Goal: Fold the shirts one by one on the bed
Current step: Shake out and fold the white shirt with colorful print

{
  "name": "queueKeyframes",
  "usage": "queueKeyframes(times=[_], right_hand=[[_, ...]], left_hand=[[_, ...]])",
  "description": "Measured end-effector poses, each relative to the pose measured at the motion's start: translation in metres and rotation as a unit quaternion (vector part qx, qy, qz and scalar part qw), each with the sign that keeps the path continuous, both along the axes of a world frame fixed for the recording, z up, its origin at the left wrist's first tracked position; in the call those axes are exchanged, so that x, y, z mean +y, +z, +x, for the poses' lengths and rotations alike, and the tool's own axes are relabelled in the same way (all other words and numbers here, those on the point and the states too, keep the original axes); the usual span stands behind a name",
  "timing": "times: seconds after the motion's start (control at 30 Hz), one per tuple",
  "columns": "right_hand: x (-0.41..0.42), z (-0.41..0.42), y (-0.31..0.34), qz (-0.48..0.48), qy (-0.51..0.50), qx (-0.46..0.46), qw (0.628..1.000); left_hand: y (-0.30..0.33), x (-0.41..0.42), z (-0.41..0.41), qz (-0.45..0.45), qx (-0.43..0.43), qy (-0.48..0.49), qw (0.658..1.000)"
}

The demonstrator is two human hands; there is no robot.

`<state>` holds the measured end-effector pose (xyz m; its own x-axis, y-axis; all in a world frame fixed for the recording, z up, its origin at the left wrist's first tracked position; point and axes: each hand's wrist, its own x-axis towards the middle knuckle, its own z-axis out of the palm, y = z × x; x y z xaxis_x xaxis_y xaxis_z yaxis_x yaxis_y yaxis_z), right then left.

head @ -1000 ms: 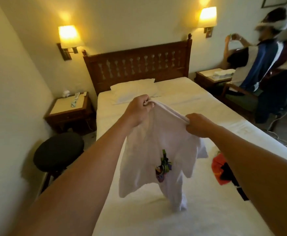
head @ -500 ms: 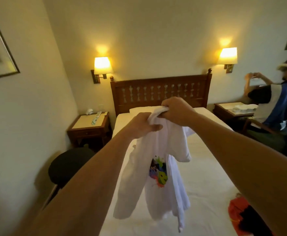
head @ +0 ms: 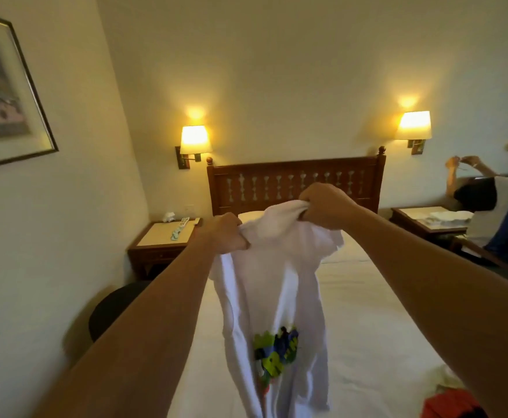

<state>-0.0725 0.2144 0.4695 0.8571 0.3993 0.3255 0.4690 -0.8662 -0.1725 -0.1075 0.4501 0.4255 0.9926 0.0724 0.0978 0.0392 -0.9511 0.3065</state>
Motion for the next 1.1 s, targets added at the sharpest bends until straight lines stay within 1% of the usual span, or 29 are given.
queueKeyframes(times=[0.03,0.1,0.17,0.23,0.33,0.37,0.4,0.43,0.47,0.53,0.57,0.6,0.67,0.73,0.8,0.87,1.0,1.03,1.1], right_hand=[[0.008,-0.003,0.007,0.015,0.019,-0.024,0.999],[0.024,-0.008,0.02,0.034,0.052,-0.053,0.997],[0.038,-0.013,0.027,0.043,0.079,-0.071,0.993],[0.047,-0.011,0.026,0.065,0.093,-0.093,0.989],[0.044,-0.003,0.012,0.131,0.067,-0.113,0.983],[0.039,0.002,0.002,0.161,0.053,-0.096,0.981],[0.033,0.008,-0.01,0.188,0.038,-0.058,0.98],[0.026,0.013,-0.023,0.209,0.025,0.001,0.978],[0.019,0.017,-0.038,0.219,0.017,0.08,0.972],[0.008,0.018,-0.066,0.207,0.007,0.247,0.947],[0.007,0.016,-0.077,0.191,0.003,0.306,0.933],[0.009,0.014,-0.086,0.176,0.003,0.336,0.925],[0.018,0.013,-0.097,0.18,0.024,0.333,0.925],[0.031,0.011,-0.099,0.234,0.06,0.302,0.922],[0.04,0.01,-0.097,0.318,0.08,0.292,0.898],[0.044,0.01,-0.091,0.359,0.082,0.29,0.883],[0.037,0.019,-0.09,0.346,0.071,0.307,0.884],[0.035,0.02,-0.093,0.327,0.068,0.316,0.888],[0.032,0.019,-0.102,0.241,0.065,0.324,0.912]], left_hand=[[0.001,-0.007,-0.002,-0.037,0.011,-0.005,0.999],[0.002,-0.022,-0.004,-0.153,0.023,-0.031,0.987],[0.001,-0.036,-0.006,-0.269,-0.003,-0.051,0.962],[0.001,-0.041,-0.006,-0.322,-0.045,-0.036,0.945],[0.003,-0.034,-0.004,-0.325,-0.069,-0.044,0.942],[0.006,-0.031,-0.004,-0.329,-0.077,-0.061,0.939],[0.008,-0.026,-0.005,-0.335,-0.087,-0.08,0.935],[0.011,-0.022,-0.004,-0.337,-0.097,-0.093,0.932],[0.014,-0.02,-0.005,-0.332,-0.103,-0.094,0.933],[0.02,-0.018,-0.005,-0.324,-0.113,-0.081,0.936],[0.022,-0.017,-0.002,-0.327,-0.114,-0.078,0.935],[0.024,-0.017,-0.001,-0.332,-0.113,-0.078,0.933],[0.029,-0.018,0.0,-0.344,-0.111,-0.085,0.928],[0.032,-0.018,0.003,-0.361,-0.109,-0.098,0.921],[0.034,-0.016,0.004,-0.372,-0.1,-0.107,0.917],[0.035,-0.009,0.004,-0.379,-0.097,-0.103,0.915],[0.031,0.012,0.002,-0.419,-0.109,-0.069,0.899],[0.028,0.019,0.002,-0.426,-0.111,-0.058,0.896],[0.02,0.031,0.001,-0.44,-0.121,-0.04,0.889]])
